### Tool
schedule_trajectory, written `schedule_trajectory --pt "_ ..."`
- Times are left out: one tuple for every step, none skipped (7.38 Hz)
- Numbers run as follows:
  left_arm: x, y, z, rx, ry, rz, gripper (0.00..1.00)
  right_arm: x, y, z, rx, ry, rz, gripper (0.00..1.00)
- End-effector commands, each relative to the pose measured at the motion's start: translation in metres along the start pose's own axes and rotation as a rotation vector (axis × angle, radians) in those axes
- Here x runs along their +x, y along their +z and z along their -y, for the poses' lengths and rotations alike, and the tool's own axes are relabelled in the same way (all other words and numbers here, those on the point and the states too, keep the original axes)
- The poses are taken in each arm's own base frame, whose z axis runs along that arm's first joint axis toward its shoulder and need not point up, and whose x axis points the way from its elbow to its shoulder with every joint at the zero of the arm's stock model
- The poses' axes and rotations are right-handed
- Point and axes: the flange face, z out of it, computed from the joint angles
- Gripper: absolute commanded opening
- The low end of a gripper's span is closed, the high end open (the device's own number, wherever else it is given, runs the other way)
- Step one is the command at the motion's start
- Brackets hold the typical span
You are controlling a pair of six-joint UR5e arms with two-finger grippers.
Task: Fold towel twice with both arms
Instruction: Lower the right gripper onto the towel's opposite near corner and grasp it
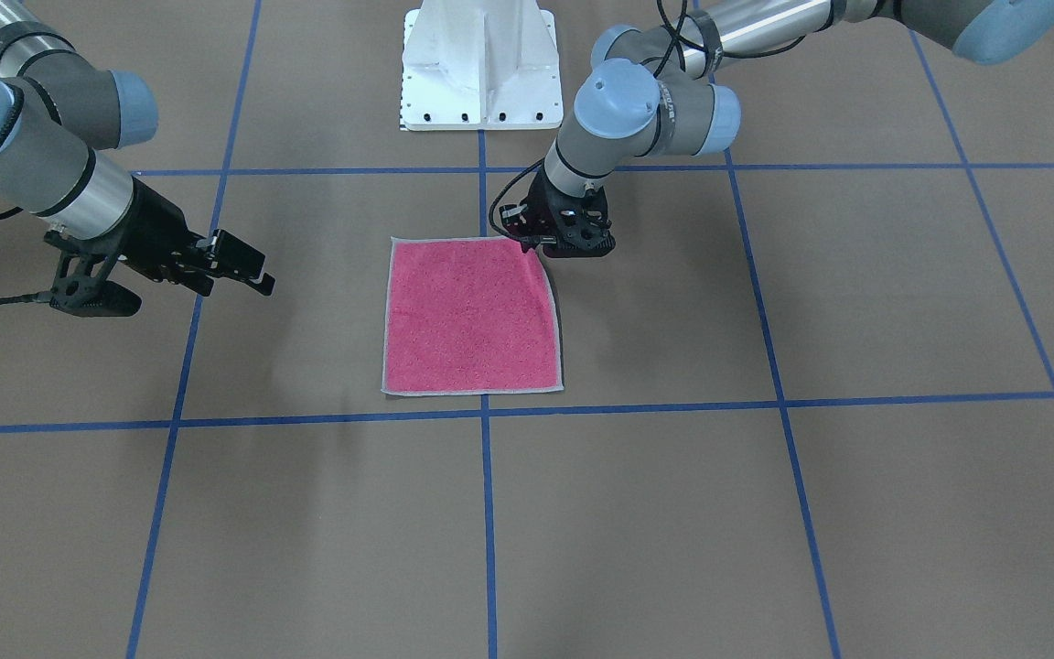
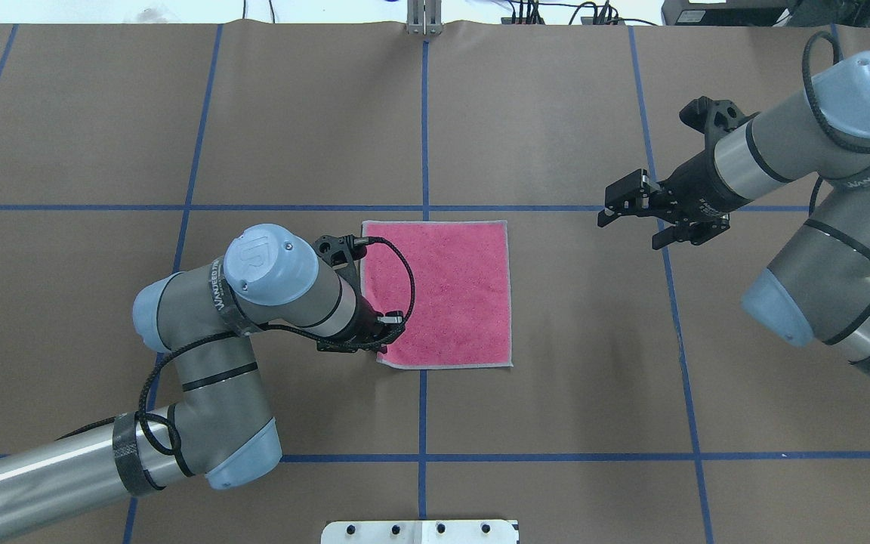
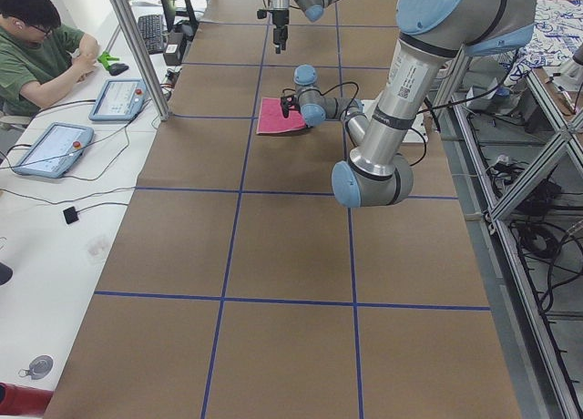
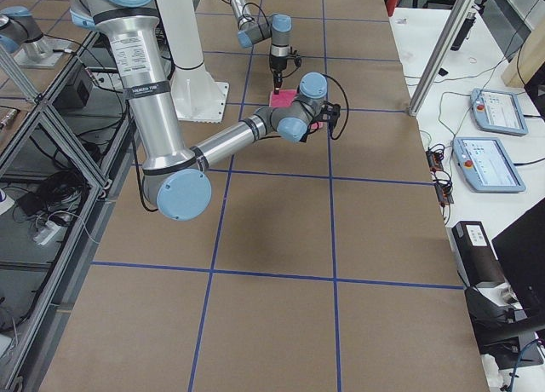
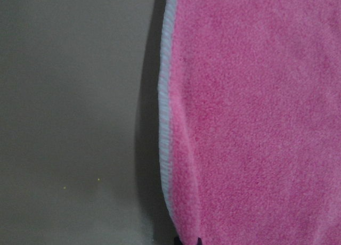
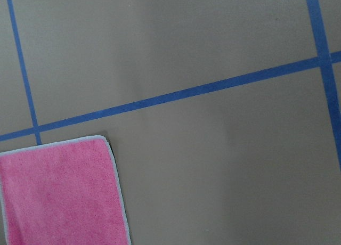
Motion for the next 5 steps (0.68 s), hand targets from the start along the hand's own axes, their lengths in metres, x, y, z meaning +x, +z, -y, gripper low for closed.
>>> schedule_trajectory --pt "0.003 -0.001 0.000 0.000 0.001 -0.004 0.00 -0.031 0.031 -0.028 -0.036 0.041 0.003 1.00" --pt "0.003 -0.001 0.000 0.000 0.001 -0.004 0.00 -0.049 0.053 -0.046 -0.014 0.071 -0.002 1.00" --pt "0.003 -0.001 0.000 0.000 0.001 -0.004 0.00 -0.067 0.070 -0.062 0.007 0.088 0.000 1.00" --pt "0.003 -0.001 0.000 0.000 0.002 -0.004 0.00 -0.076 0.083 -0.078 -0.016 0.104 -0.003 0.99" --pt "0.003 -0.001 0.000 0.000 0.001 -0.004 0.00 -0.084 0.096 -0.090 0.010 0.136 -0.005 0.98"
